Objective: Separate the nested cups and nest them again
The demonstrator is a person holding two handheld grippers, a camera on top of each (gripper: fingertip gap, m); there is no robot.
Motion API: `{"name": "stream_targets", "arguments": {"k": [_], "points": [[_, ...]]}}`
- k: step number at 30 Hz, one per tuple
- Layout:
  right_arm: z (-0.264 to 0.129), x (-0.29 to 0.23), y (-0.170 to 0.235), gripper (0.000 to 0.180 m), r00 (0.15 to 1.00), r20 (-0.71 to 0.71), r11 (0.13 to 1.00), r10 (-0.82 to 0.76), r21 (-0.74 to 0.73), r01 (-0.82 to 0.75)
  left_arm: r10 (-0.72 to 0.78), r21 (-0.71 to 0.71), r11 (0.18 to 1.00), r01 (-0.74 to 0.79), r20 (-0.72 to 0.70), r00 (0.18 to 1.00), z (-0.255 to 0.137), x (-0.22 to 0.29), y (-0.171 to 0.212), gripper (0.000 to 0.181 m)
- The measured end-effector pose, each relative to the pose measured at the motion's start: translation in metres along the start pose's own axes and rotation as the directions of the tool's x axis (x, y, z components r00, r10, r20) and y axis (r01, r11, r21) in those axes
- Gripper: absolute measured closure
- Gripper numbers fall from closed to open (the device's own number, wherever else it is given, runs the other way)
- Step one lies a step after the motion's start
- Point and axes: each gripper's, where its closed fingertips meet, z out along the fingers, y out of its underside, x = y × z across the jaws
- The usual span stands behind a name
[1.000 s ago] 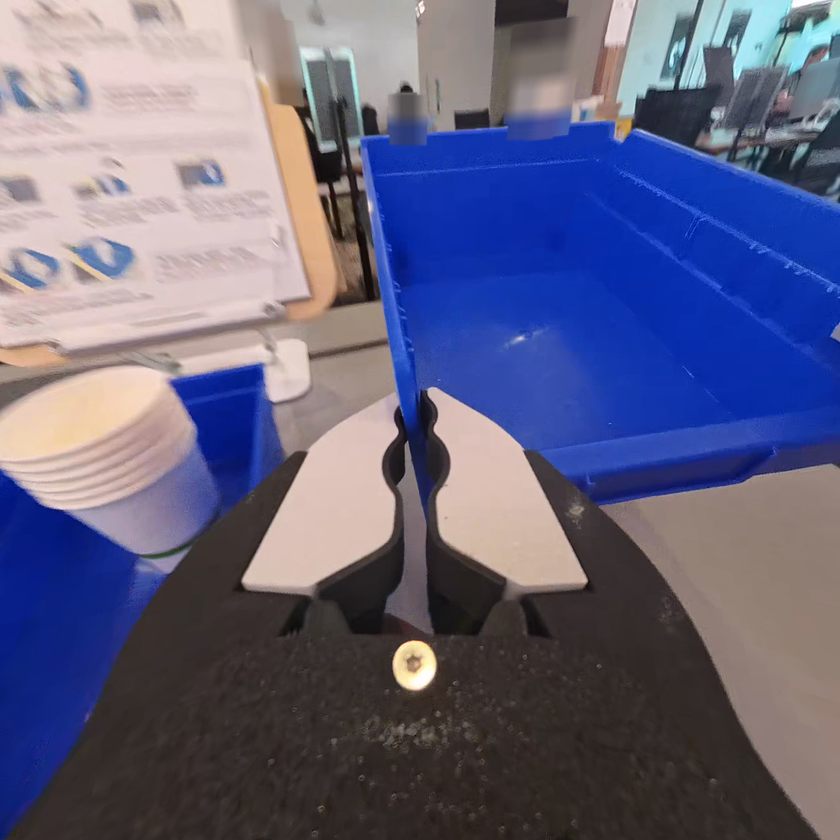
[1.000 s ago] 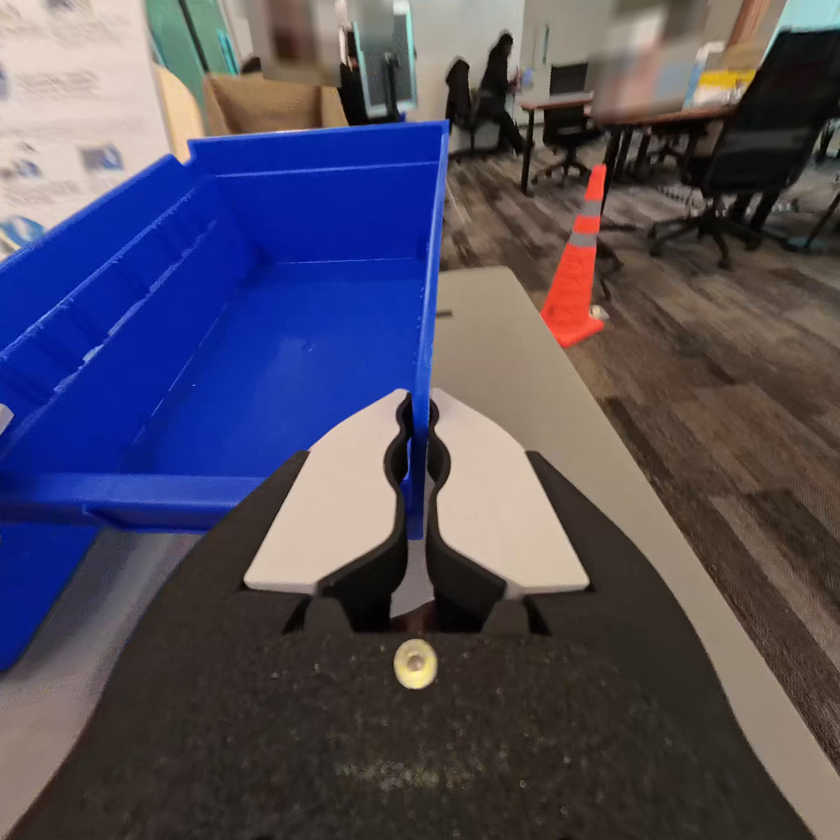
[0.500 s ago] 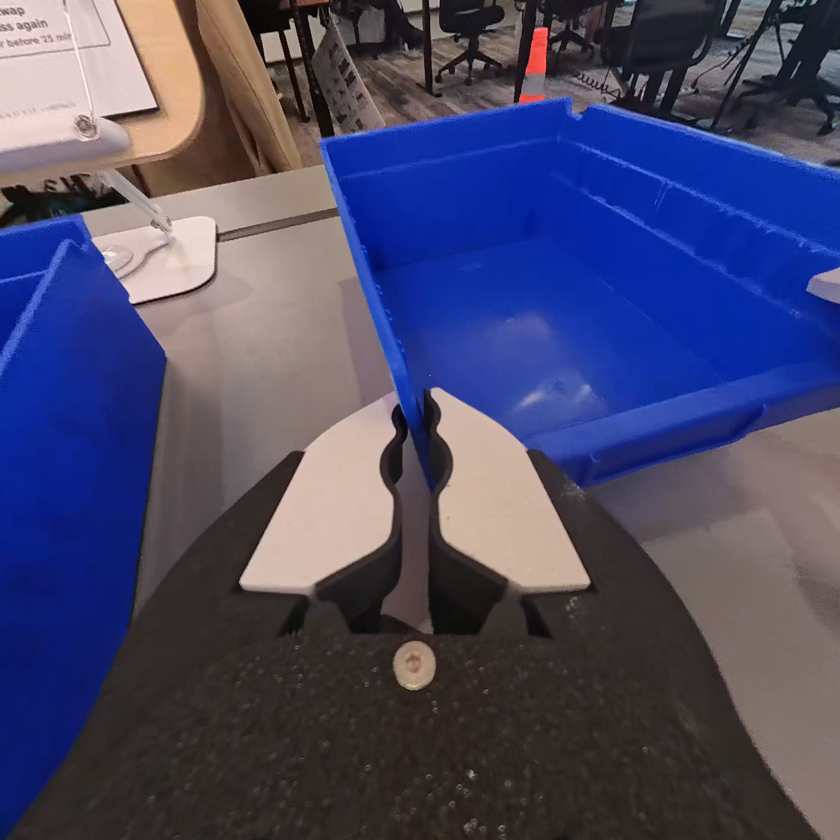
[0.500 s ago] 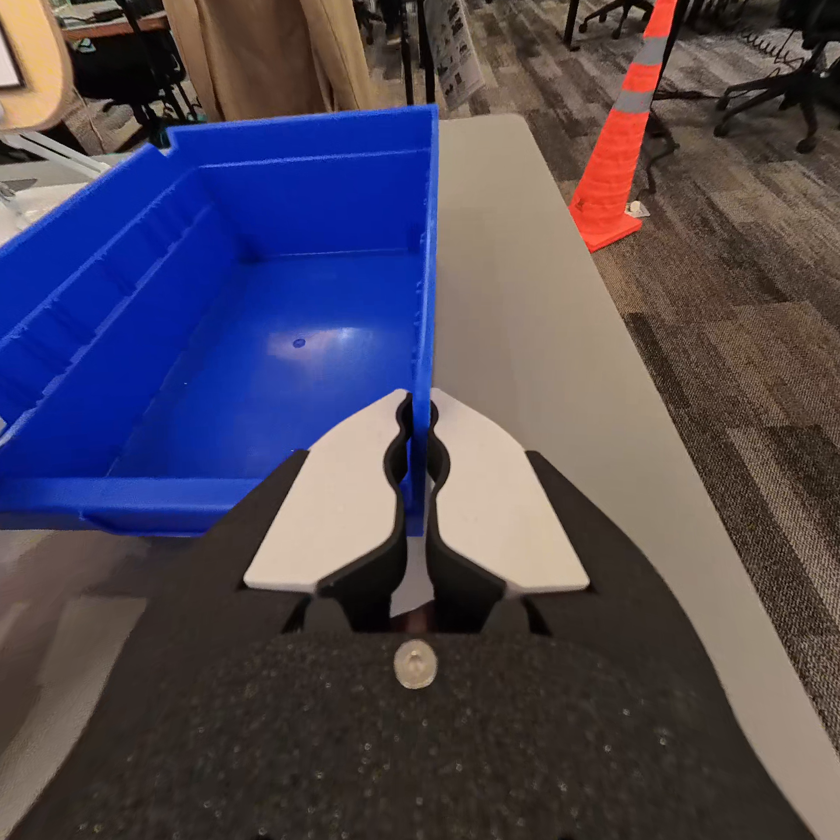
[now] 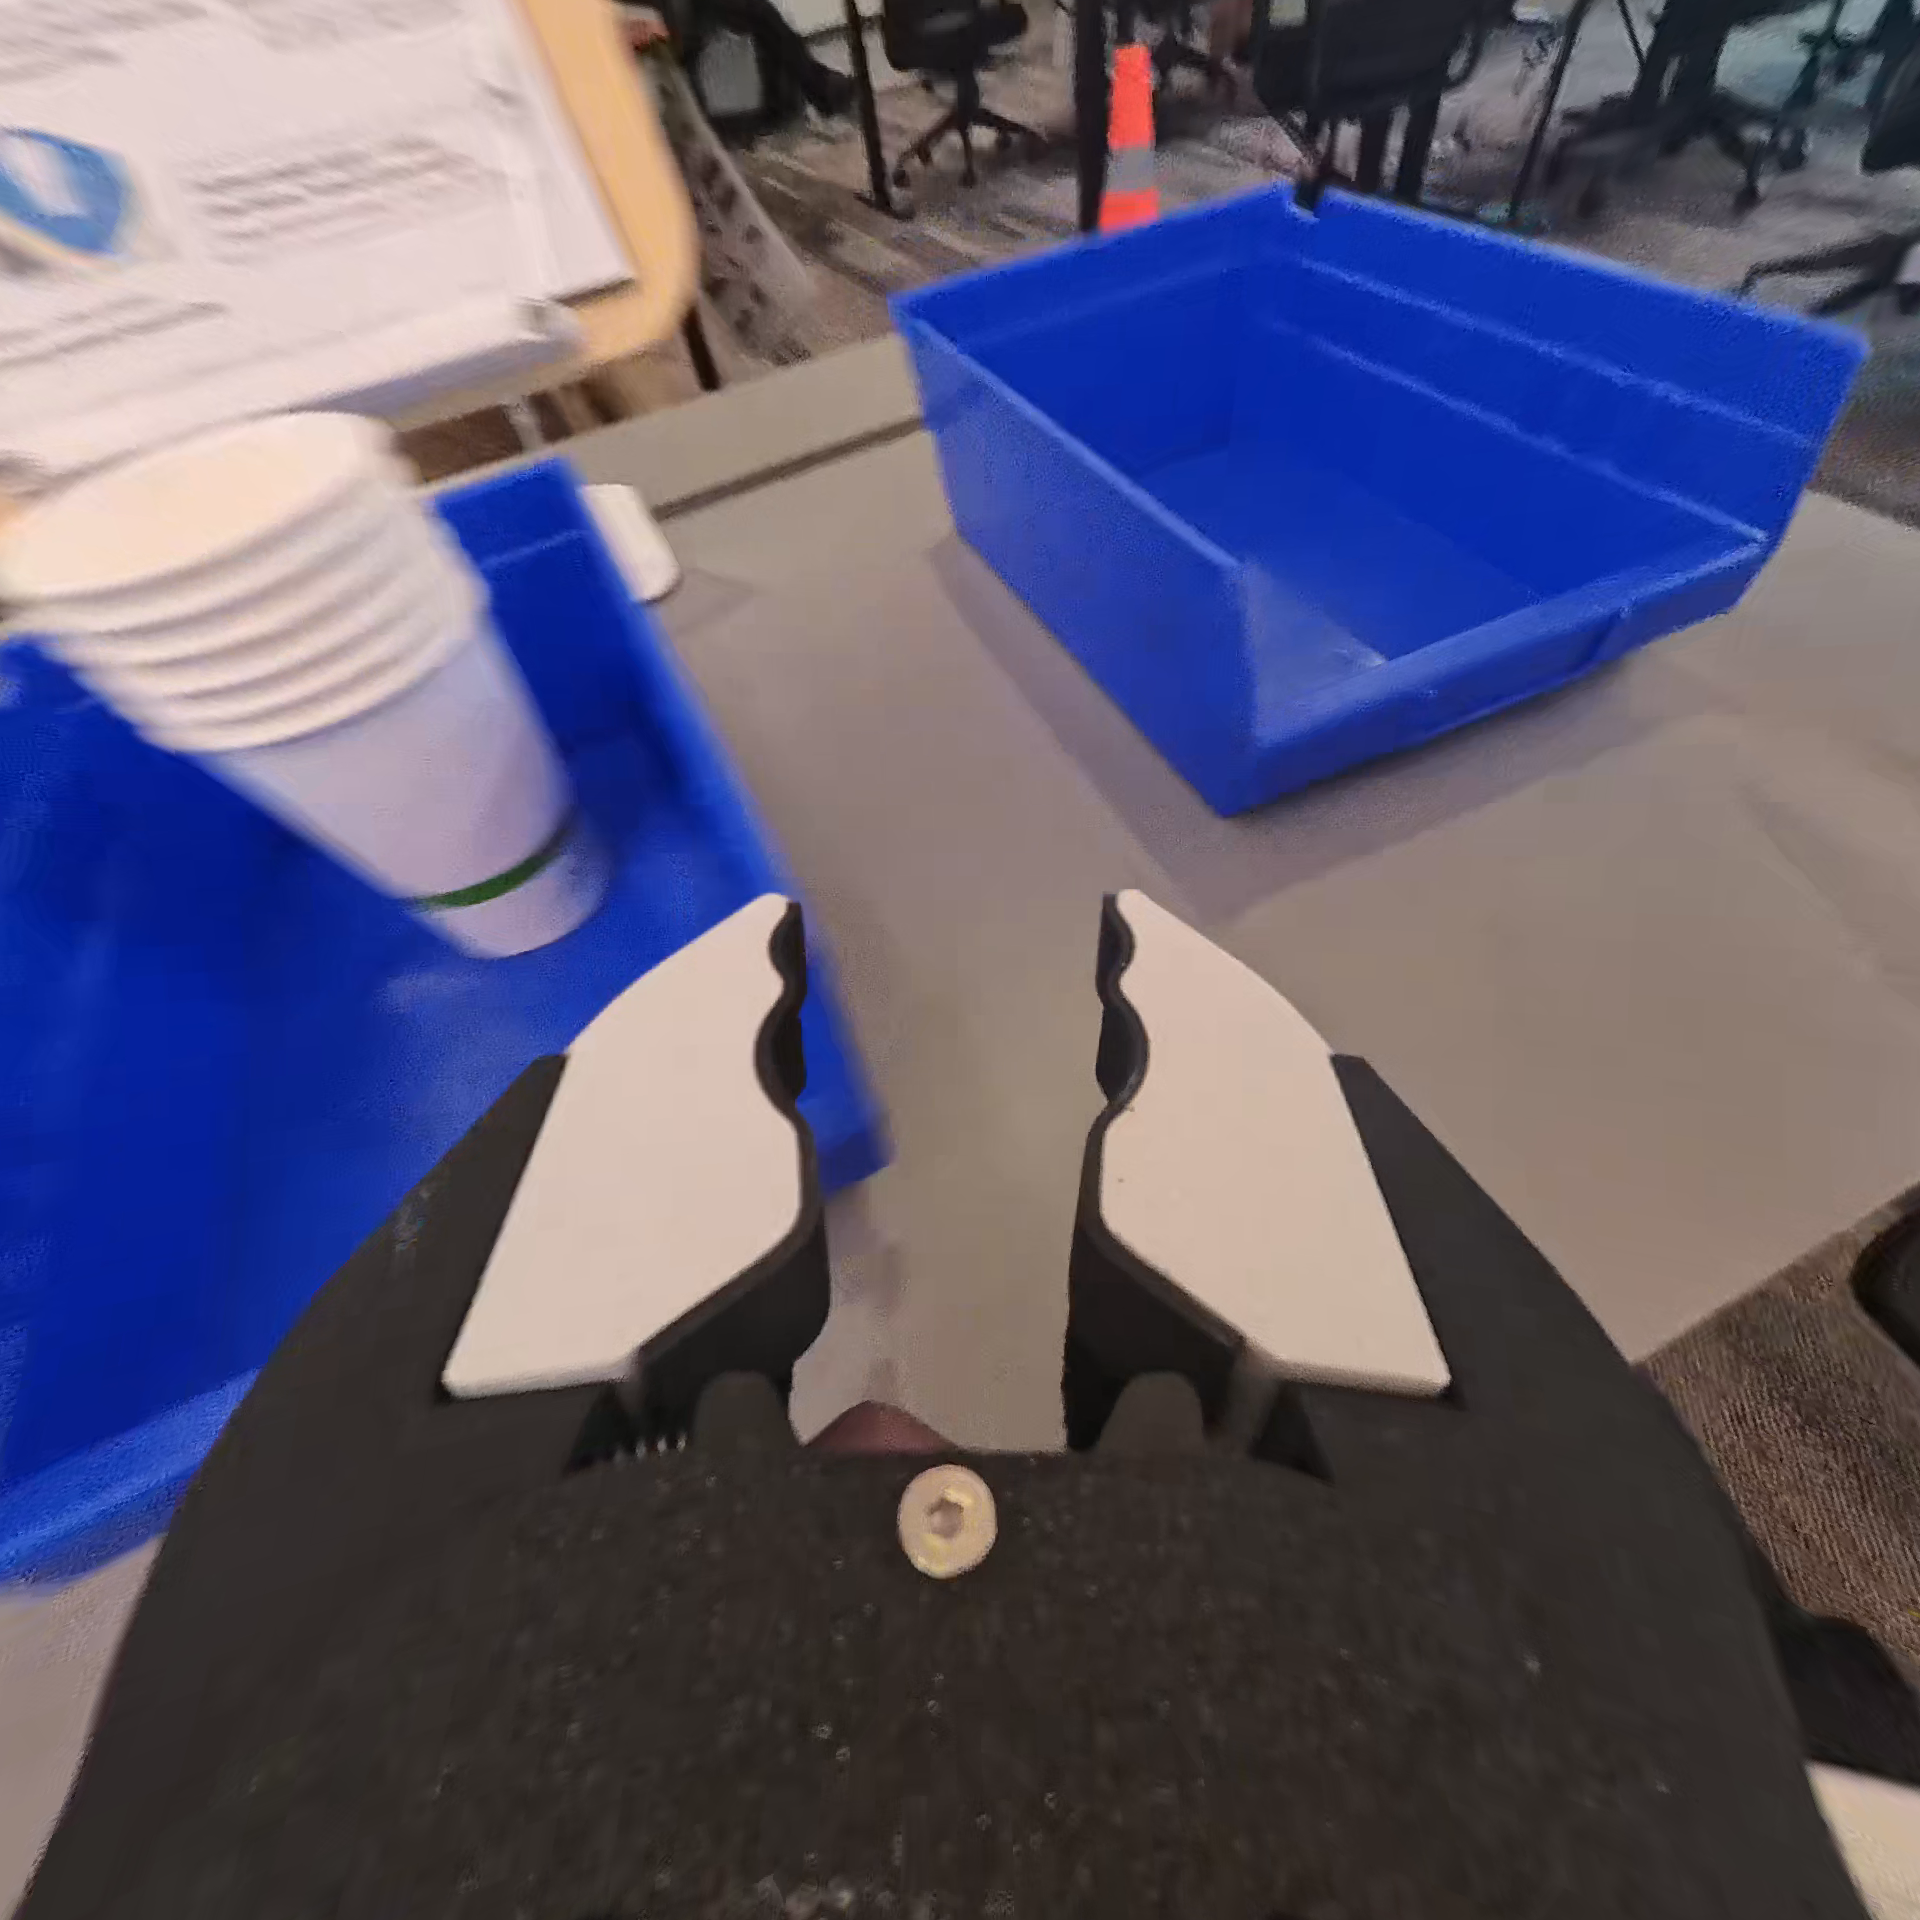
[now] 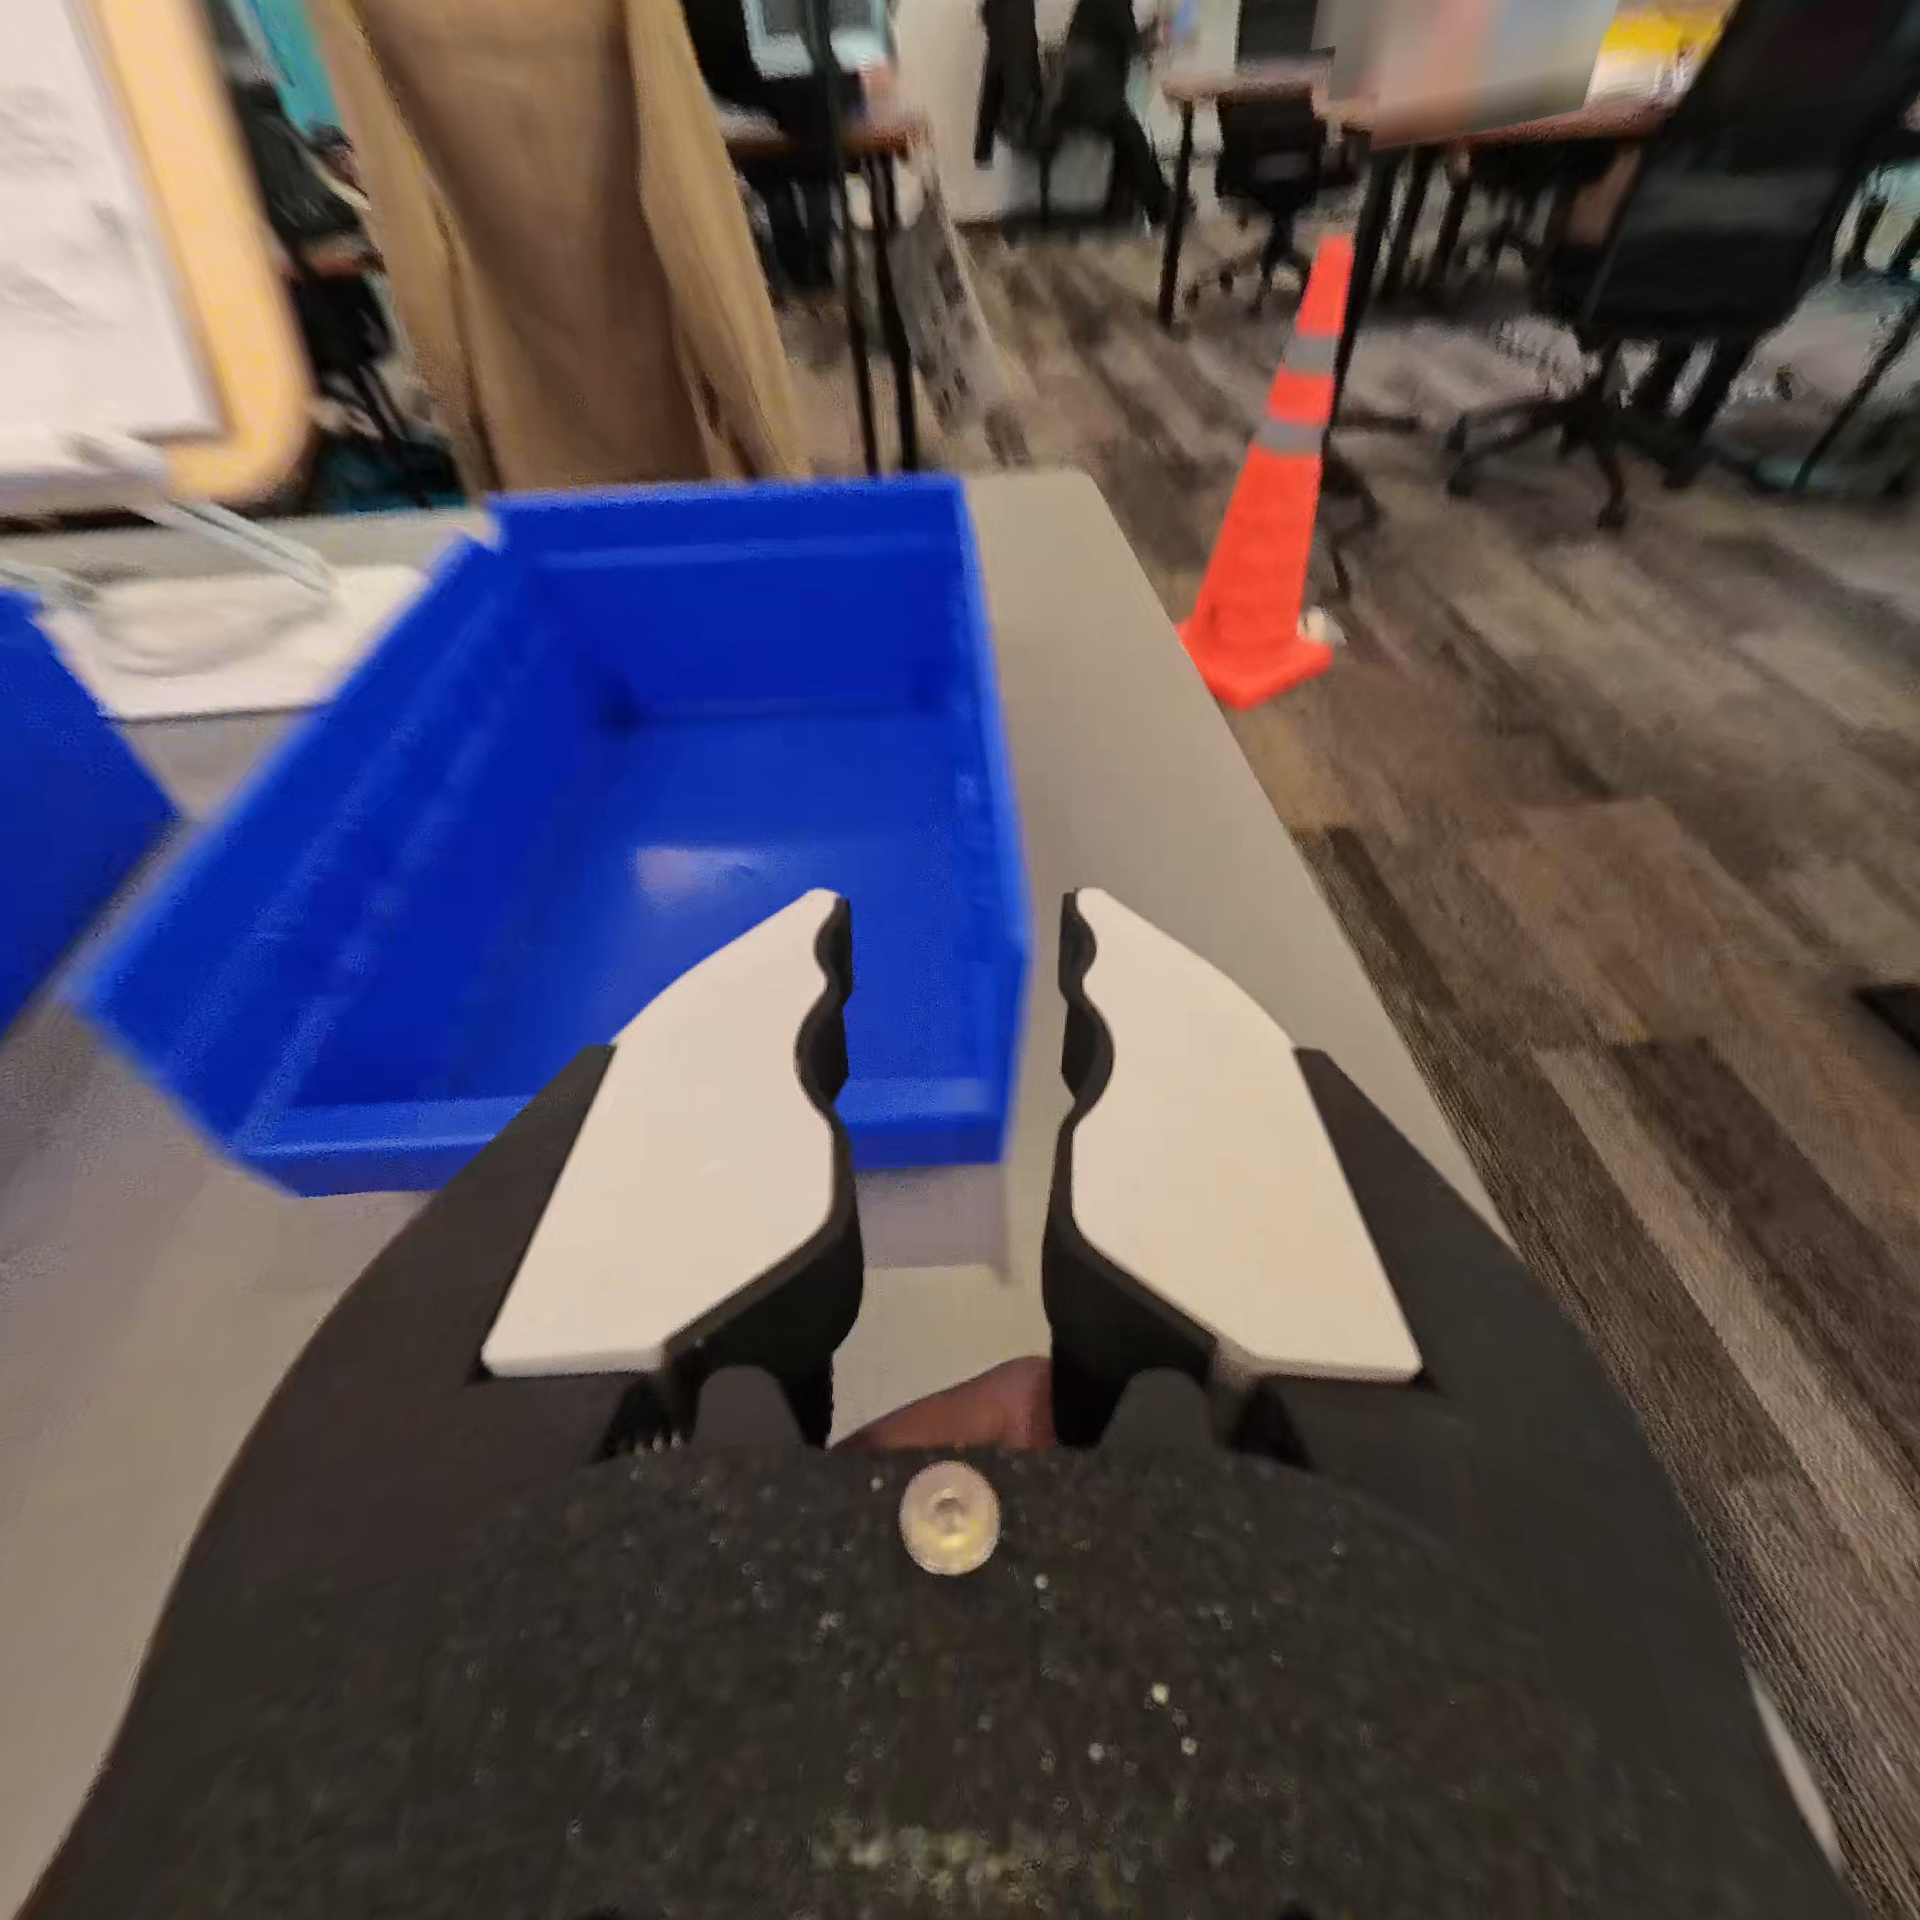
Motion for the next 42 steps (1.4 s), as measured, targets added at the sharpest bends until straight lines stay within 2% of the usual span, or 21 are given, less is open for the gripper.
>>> {"name": "stream_targets", "arguments": {"k": [3, 5, 8, 10, 12, 14, 17, 19, 22, 23, 27, 31, 38, 42], "points": [[-0.032, -0.093, -0.017, 0.139, 0.979, 0.206, 0.998, -0.005, 0.07, -0.01, -0.105, 0.076, 0.992, 0.098, 0.091, 0.99, -0.055, -0.078, -0.003, 0.125], [-0.048, -0.186, 0.0, 0.136, 0.906, 0.424, 0.999, 0.007, 0.032, -0.023, -0.176, 0.109, 0.981, 0.157, 0.193, 0.965, -0.077, -0.139, 0.007, 0.124], [-0.047, -0.293, 0.045, 0.128, 0.847, 0.529, 0.997, -0.045, -0.031, 0.072, -0.244, 0.081, 0.97, 0.231, 0.283, 0.928, -0.075, -0.204, 0.035, 0.12], [-0.039, -0.333, 0.065, 0.122, 0.849, 0.521, 0.992, -0.09, -0.03, 0.124, -0.285, 0.008, 0.956, 0.292, 0.238, 0.929, -0.057, -0.212, 0.057, 0.117], [-0.026, -0.343, 0.071, 0.114, 0.883, 0.456, 0.991, -0.108, -0.015, 0.129, -0.324, -0.041, 0.94, 0.338, 0.196, 0.925, -0.039, -0.211, 0.072, 0.118], [-0.014, -0.342, 0.072, 0.117, 0.913, 0.398, 0.995, -0.087, -0.013, 0.101, -0.315, -0.051, 0.942, 0.333, 0.215, 0.924, -0.027, -0.213, 0.08, 0.12], [0.001, -0.344, 0.075, 0.135, 0.926, 0.371, 0.995, -0.065, -0.045, 0.088, -0.281, -0.091, 0.948, 0.305, 0.214, 0.936, -0.013, -0.209, 0.088, 0.124], [0.007, -0.347, 0.077, 0.158, 0.931, 0.364, 0.996, -0.03, -0.071, 0.059, -0.3, -0.083, 0.943, 0.323, 0.211, 0.93, -0.01, -0.208, 0.087, 0.139], [0.015, -0.339, 0.074, 0.176, 0.962, 0.272, 0.996, 0.014, -0.085, 0.01, -0.334, -0.085, 0.927, 0.366, 0.258, 0.906, -0.013, -0.217, 0.089, 0.163], [0.016, -0.34, 0.074, 0.176, 0.964, 0.264, 0.996, 0.021, -0.09, 0.003, -0.341, -0.073, 0.923, 0.377, 0.293, 0.893, -0.017, -0.223, 0.089, 0.178], [0.008, -0.347, 0.075, 0.177, 0.975, 0.214, 0.995, 0.062, -0.088, -0.044, -0.322, -0.063, 0.931, 0.359, 0.321, 0.891, -0.025, -0.228, 0.092, 0.178], [-0.006, -0.377, 0.068, 0.176, 0.972, 0.228, 0.997, 0.061, -0.051, -0.051, -0.324, -0.045, 0.932, 0.359, 0.336, 0.884, -0.046, -0.251, 0.095, 0.179], [-0.022, -0.478, 0.053, 0.176, 0.953, 0.3, 0.999, 0.035, -0.01, -0.033, -0.269, -0.042, 0.951, 0.305, 0.371, 0.889, -0.097, -0.336, 0.103, 0.178], [-0.016, -0.537, 0.052, 0.176, 0.949, 0.315, 1.0, -0.002, -0.019, 0.008, -0.272, -0.054, 0.947, 0.318, 0.394, 0.878, -0.114, -0.391, 0.117, 0.178]]}}
